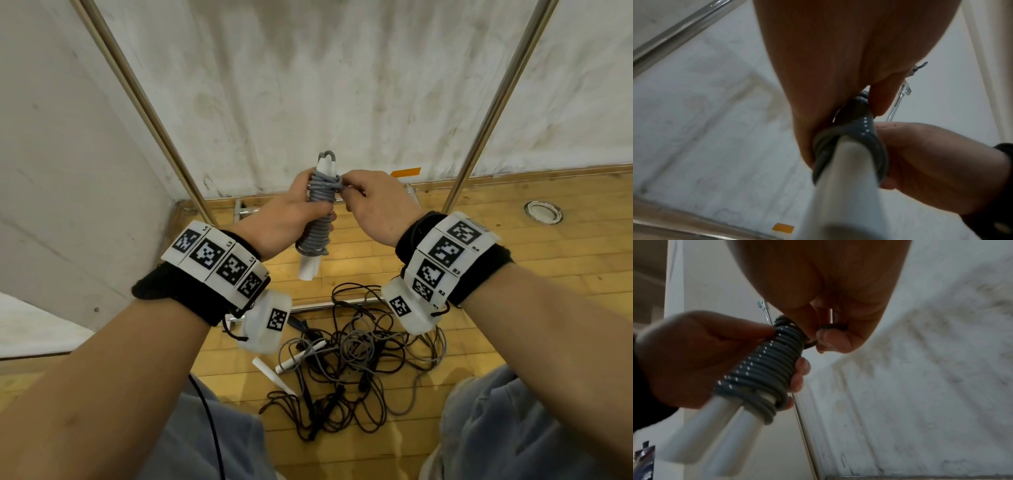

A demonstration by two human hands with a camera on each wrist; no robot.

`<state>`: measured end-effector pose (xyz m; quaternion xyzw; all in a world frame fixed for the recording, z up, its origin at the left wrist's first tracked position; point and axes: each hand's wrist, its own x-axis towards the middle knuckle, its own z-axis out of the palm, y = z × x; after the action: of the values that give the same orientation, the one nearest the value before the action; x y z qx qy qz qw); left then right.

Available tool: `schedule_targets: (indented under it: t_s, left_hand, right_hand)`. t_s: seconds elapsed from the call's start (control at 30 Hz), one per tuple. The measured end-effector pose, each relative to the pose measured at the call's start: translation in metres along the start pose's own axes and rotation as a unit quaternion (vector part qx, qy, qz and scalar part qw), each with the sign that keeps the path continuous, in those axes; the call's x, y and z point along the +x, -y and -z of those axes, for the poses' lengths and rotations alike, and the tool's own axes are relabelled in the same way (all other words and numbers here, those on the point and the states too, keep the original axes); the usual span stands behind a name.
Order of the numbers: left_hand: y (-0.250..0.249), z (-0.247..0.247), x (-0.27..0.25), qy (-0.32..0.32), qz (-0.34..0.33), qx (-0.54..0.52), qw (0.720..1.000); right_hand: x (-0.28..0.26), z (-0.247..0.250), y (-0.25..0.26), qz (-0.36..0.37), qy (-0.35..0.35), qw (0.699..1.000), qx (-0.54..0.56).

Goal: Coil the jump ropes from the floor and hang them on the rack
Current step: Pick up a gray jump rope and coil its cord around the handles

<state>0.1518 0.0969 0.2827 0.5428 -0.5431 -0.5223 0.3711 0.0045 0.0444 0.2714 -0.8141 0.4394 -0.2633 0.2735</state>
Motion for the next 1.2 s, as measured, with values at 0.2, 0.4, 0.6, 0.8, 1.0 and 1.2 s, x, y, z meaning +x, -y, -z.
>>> schedule_targets:
  t_s: [0.2,0.4,0.6,0.8,1.0,1.2]
  left_hand:
    - [0.002,0.004,-0.002,-0.060,-0.029,0.071,0.995]
    - [0.004,0.002,0.001,-0.078,-0.060,0.074,0.992]
    - [0.009,-0.001,0.006,-0.089,-0.063,0.012,0.994]
    - [0.006,-0.007,0.006,-0.123,-0.100,-0.040,0.987]
    - [0.008,-0.004,0.006,-0.148,-0.106,0.014,0.983]
    - [0.009,-0.004,0.007,-0.168,-0.103,0.008,0.980]
  right_hand:
    - [0.000,-0.001,0.001,-0.019,0.017,1.000,-0.011]
    - [-0.002,0.004,0.012,-0.032,0.049,0.994,0.093]
    - [-0.005,0.000,0.014,-0.027,0.014,0.998,0.052]
    - [-0.005,0.001,0.016,-0.038,-0.002,0.998,0.055]
    - [-0.011,-0.002,0.021,0.015,-0.042,0.999,-0.006]
    - [-0.014,-0.003,0.027,0.030,0.011,0.999,-0.009]
